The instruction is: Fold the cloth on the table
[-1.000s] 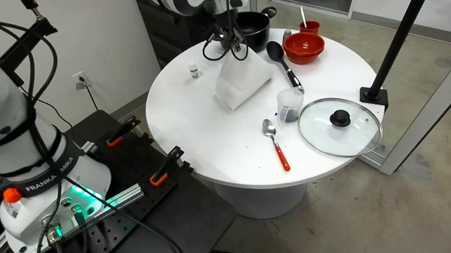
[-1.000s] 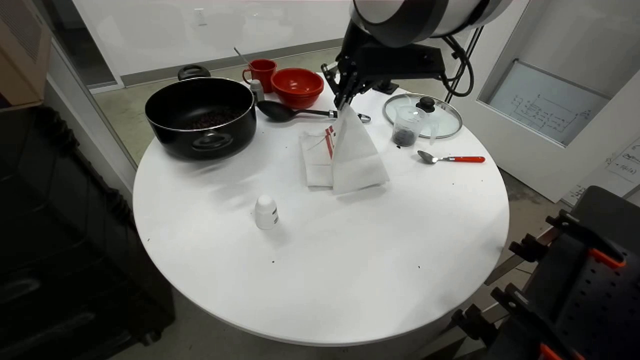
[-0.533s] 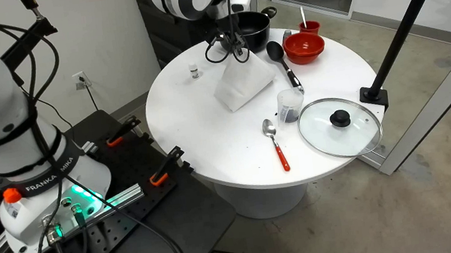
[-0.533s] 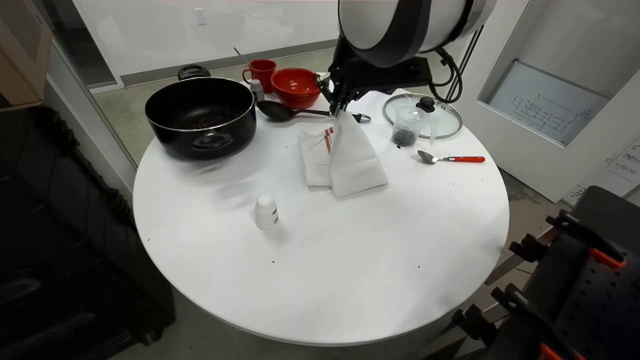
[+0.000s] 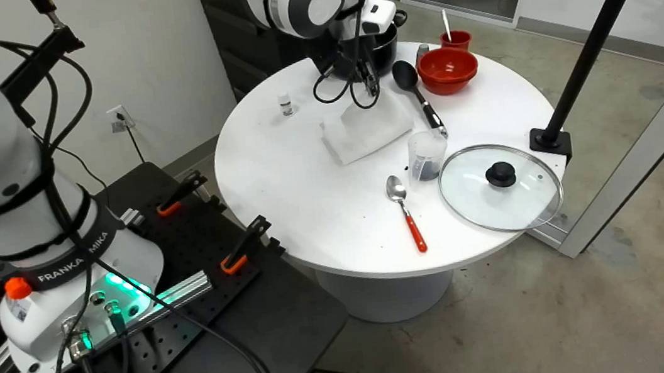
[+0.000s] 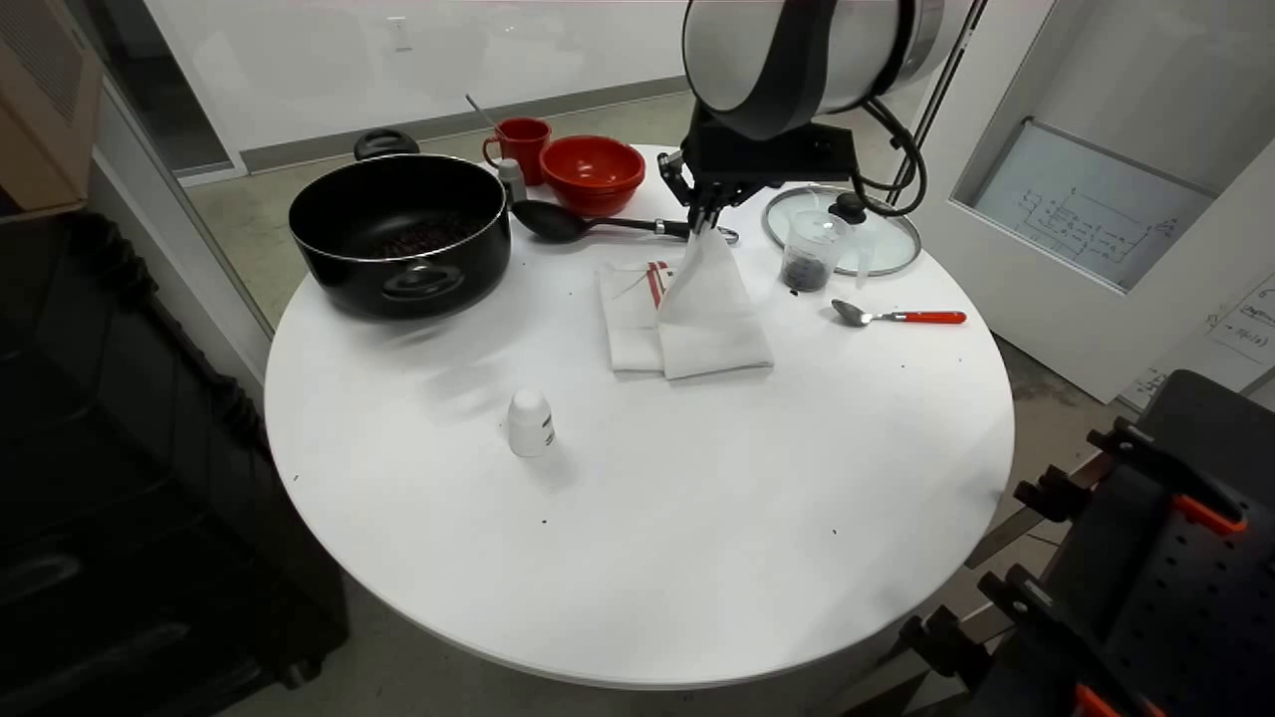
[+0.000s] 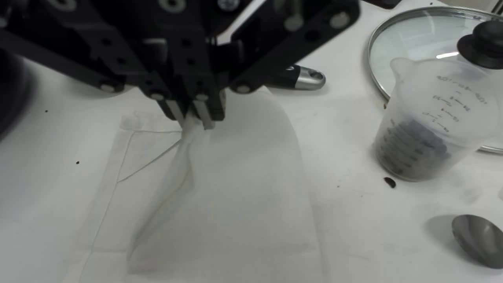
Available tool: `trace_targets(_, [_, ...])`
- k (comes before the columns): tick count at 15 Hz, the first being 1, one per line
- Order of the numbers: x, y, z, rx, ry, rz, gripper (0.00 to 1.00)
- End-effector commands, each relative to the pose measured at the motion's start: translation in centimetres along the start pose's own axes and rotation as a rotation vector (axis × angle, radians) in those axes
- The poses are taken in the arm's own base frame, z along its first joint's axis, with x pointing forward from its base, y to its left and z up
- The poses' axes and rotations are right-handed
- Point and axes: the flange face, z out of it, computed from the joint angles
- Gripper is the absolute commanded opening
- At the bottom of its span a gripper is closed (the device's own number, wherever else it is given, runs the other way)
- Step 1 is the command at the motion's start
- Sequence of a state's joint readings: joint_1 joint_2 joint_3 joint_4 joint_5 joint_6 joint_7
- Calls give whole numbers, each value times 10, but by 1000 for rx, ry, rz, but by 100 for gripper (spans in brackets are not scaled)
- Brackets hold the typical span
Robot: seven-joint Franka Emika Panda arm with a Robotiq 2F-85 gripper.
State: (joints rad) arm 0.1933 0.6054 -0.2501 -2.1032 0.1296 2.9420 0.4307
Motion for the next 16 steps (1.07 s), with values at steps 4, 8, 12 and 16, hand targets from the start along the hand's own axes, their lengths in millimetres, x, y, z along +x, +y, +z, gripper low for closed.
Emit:
trace_targets(4, [21,-9,1,2,-2,140,2])
trace_targets(8, [32,-15,-4,13,-7,205,2])
trace_targets(12, [38,-22,-8,15,-16,250,2])
trace_targets(16, [39,-28,-6,-1,-39,269,34])
